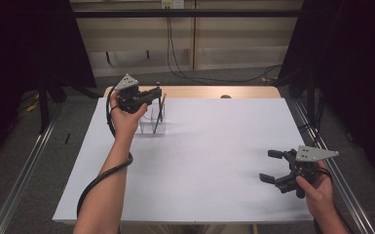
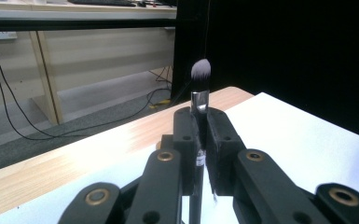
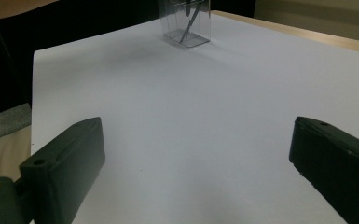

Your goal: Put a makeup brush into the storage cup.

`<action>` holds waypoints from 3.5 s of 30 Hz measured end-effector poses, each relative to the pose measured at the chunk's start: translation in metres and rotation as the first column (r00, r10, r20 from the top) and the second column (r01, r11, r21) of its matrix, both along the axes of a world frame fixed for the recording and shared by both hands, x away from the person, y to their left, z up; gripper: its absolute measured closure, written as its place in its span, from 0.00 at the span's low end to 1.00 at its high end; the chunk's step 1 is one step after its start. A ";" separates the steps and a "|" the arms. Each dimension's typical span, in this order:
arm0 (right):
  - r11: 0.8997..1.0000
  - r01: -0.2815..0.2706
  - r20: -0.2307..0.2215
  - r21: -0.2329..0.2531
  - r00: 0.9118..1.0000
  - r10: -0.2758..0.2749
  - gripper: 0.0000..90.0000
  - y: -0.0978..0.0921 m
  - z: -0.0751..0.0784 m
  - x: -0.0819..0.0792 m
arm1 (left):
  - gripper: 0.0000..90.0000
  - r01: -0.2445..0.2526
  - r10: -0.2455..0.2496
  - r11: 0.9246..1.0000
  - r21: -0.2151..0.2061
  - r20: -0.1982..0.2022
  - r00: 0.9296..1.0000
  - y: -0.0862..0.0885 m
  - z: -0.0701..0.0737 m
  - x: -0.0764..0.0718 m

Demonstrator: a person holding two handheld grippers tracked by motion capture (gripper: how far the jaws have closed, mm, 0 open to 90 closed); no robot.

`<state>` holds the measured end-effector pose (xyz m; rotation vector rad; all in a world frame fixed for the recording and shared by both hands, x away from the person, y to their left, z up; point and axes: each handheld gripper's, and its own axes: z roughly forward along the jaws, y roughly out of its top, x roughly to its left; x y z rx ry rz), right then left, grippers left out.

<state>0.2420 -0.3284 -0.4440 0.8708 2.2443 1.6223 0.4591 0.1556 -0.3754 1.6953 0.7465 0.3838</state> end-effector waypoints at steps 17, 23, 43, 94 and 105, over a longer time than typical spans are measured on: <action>1.000 -0.005 0.005 0.001 1.000 0.005 0.03 0.000 0.001 0.000 | 0.86 0.018 -0.018 1.000 -0.021 -0.023 1.000 0.002 -0.005 -0.001; 1.000 -0.006 0.006 0.001 1.000 0.006 0.03 0.000 0.001 0.000 | 0.64 0.024 -0.026 0.998 -0.052 -0.050 0.998 0.004 -0.004 -0.002; 1.000 -0.012 0.006 -0.003 1.000 0.012 0.03 0.002 0.001 -0.001 | 0.19 0.024 -0.033 0.995 -0.095 -0.091 0.995 0.015 -0.004 -0.011; 1.000 -0.020 0.004 -0.006 1.000 0.020 0.03 0.006 0.001 -0.002 | 0.01 0.144 -0.152 0.980 -0.137 -0.053 0.987 0.038 -0.016 -0.063; 1.000 -0.018 0.007 0.000 1.000 0.018 0.03 0.004 0.002 -0.003 | 0.01 0.163 -0.171 0.978 -0.133 -0.046 0.984 0.041 -0.022 -0.075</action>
